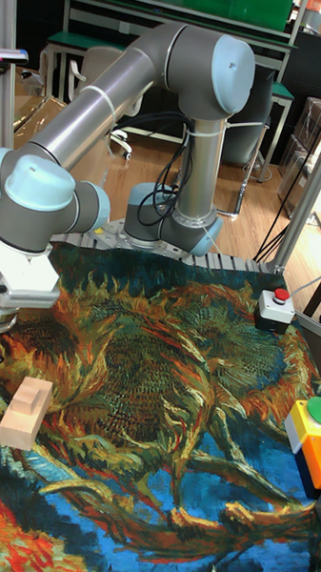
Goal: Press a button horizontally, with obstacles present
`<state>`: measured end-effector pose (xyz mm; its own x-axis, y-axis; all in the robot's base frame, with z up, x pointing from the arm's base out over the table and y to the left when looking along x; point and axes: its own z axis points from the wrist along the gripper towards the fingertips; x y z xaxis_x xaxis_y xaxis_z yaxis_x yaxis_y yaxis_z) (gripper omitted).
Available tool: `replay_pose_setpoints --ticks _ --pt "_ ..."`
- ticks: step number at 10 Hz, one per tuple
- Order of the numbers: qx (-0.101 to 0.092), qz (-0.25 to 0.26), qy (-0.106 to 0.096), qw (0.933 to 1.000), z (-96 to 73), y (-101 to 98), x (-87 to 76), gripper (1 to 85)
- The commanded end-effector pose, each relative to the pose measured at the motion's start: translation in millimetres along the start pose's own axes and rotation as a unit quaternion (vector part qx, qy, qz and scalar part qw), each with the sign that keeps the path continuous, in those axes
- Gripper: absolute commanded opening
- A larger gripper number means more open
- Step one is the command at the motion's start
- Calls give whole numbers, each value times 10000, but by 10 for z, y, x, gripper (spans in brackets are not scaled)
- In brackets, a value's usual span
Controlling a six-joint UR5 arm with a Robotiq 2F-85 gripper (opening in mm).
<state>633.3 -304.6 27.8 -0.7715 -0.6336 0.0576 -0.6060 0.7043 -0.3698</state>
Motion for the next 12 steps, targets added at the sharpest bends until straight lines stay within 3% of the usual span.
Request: replay_pose_setpoints --ticks 1,4,7,11,12 --pt "-18 64 -16 10000 2 0 32 97" --pt "-26 108 6 9999 -47 52 -10 97" --pt "-109 260 68 9996 -266 172 -30 93" --pt "-494 494 -107 9975 -443 336 -109 90" --pt "-651 586 -197 9960 -454 414 -163 53"
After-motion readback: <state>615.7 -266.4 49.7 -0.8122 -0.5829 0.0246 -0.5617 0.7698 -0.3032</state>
